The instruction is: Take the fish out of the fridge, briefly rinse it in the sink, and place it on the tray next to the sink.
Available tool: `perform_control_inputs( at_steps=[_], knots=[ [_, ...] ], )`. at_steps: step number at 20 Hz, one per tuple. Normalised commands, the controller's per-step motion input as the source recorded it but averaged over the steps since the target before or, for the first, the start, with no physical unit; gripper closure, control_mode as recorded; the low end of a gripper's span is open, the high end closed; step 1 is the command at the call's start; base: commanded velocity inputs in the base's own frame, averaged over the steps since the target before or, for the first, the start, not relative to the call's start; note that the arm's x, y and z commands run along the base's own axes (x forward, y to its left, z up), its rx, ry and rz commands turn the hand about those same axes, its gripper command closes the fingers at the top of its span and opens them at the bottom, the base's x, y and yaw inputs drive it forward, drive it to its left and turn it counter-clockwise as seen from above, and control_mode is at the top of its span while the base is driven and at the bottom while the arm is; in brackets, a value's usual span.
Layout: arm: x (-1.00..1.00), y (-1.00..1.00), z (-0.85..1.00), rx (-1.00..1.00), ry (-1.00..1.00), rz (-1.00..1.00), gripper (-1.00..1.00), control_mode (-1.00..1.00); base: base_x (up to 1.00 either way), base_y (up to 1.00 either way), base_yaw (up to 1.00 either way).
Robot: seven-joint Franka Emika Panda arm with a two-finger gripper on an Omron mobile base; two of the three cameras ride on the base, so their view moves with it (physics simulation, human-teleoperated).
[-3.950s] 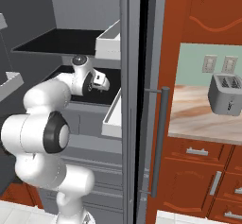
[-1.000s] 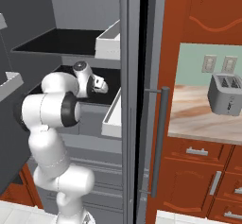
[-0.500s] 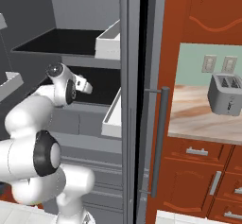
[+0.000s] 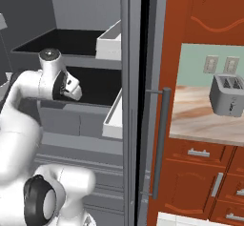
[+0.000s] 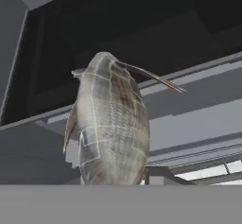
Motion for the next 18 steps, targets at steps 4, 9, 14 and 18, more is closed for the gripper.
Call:
perform_control_inputs(
  at_steps=[4,9,14,18],
  knots=[
    [-1.0,0.18,-0.08,-0.22,0.31,-0.09,1.0,-1.0,0.0,0.0,0.0],
    [-0.65,0.0,0.68,-0.18,-0.19,-0.08,1.0,-1.0,0.0,0.0,0.0],
    [-0.1,0.0,0.48,-0.07,-0.14,-0.01,1.0,-1.0,0.0,0.0,0.0],
    [-0.1,0.0,0.0,0.0,0.0,0.01,1.0,1.0,-0.34,0.0,0.15]
  ],
)
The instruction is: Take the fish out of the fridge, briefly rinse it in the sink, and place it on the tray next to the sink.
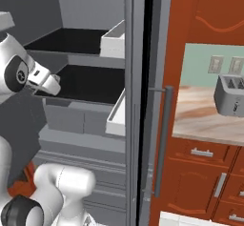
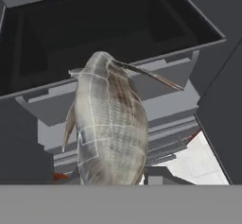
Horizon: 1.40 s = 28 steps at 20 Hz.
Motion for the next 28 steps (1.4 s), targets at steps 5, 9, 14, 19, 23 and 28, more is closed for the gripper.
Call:
perform_control_inputs(
  at_steps=[5,9,14,19,23,28],
  knots=[
    [0.0,0.0,0.0,0.0,0.0,0.0,1.0,1.0,-0.56,0.0,0.71],
    [0.0,0.0,0.0,0.0,0.0,0.0,1.0,1.0,-0.03,0.0,0.99],
    [0.0,0.0,0.0,0.0,0.0,0.0,1.0,1.0,0.0,0.0,1.0],
    [0.0,0.0,0.0,0.0,0.0,0.0,1.0,1.0,0.0,0.0,1.0],
    [0.0,0.0,0.0,0.0,0.0,0.0,1.0,1.0,-0.01,0.0,1.0],
    [0.0,0.0,0.0,0.0,0.0,0.0,1.0,1.0,0.0,0.0,1.0]
  ],
)
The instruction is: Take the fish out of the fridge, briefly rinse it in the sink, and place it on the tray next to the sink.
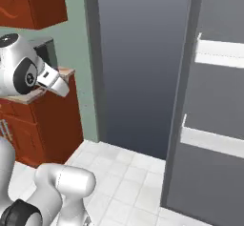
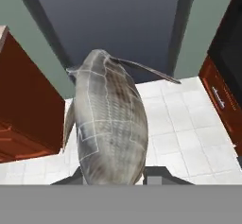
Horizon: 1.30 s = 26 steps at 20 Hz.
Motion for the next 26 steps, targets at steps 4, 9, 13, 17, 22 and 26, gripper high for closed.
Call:
perform_control_inputs(
  at_steps=[4,9,13,17,22,26],
  knots=[
    [0.0,0.0,0.0,0.0,0.0,0.0,1.0,1.0,0.0,0.0,1.0],
    [0.0,0.0,0.0,0.0,0.0,0.0,1.0,1.0,0.0,0.0,1.0],
    [0.0,0.0,0.0,0.0,0.0,0.0,1.0,1.0,0.0,0.0,0.95],
    [0.0,0.0,0.0,0.0,0.0,0.0,1.0,1.0,0.03,0.0,0.82],
    [0.0,0.0,0.0,0.0,0.0,0.0,1.0,1.0,0.45,-0.15,0.52],
    [0.0,0.0,0.0,0.0,0.0,0.0,1.0,1.0,1.0,-0.22,0.05]
  ],
)
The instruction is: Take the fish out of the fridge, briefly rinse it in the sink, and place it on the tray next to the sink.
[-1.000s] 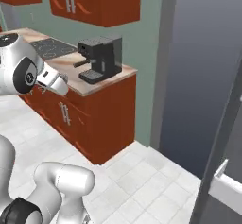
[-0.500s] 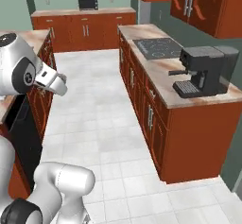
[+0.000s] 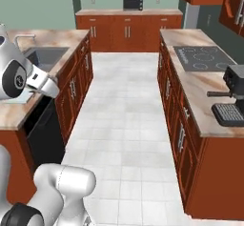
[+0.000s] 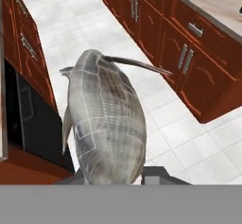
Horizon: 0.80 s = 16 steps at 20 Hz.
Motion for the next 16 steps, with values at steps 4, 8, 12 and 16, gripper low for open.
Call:
perform_control_inputs(
  at_steps=[4,8,12,16],
  knots=[
    [0.0,0.0,0.0,0.0,0.0,0.0,1.0,1.0,1.0,-0.23,0.0],
    [0.0,0.0,0.0,0.0,0.0,0.0,1.0,1.0,1.0,-0.26,0.0],
    [0.0,0.0,0.0,0.0,0.0,0.0,1.0,1.0,1.0,-0.22,0.0],
    [0.0,0.0,0.0,0.0,0.0,0.0,1.0,1.0,1.0,-0.13,0.0]
  ],
)
